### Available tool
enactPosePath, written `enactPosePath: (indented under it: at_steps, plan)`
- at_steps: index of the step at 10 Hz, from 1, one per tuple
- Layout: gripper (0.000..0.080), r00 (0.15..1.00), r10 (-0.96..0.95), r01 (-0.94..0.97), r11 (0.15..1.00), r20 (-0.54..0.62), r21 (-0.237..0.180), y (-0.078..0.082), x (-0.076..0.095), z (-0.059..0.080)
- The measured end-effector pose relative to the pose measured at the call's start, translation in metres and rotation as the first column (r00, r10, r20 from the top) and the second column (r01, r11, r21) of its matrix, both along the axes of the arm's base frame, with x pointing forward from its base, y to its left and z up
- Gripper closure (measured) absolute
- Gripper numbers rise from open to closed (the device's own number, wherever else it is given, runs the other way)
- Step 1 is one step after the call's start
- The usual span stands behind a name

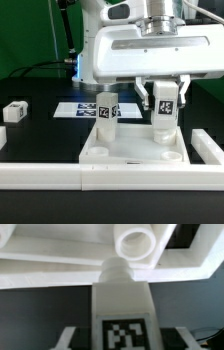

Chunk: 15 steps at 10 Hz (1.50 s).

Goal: Assemble square table

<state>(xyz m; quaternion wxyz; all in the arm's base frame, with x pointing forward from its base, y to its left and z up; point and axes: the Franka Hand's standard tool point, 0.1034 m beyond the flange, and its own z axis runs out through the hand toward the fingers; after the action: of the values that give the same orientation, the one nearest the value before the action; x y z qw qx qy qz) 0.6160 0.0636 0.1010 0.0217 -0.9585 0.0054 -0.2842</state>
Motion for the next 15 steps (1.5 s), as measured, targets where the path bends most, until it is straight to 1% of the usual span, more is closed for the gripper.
enactPosePath:
  at_steps: [2, 5, 10, 13, 15]
  plan:
    - [0.0512, 1.0, 0.002, -0.002, 1.0, -0.014, 0.003, 0.004, -0.004, -0.01]
    - [0.0512, 0.999, 0.01, -0.01, 1.0, -0.031, 0.002, 0.009, -0.008, -0.021]
    - [0.0512, 1.0, 0.014, -0.014, 1.0, -0.022, 0.002, 0.013, -0.005, -0.022]
    - [0.0512, 1.0, 0.013, -0.013, 1.0, -0.012, 0.002, 0.014, 0.0, -0.022]
    - [0.0512, 1.0, 0.013, -0.013, 1.0, -0.015, 0.002, 0.015, 0.0, -0.027]
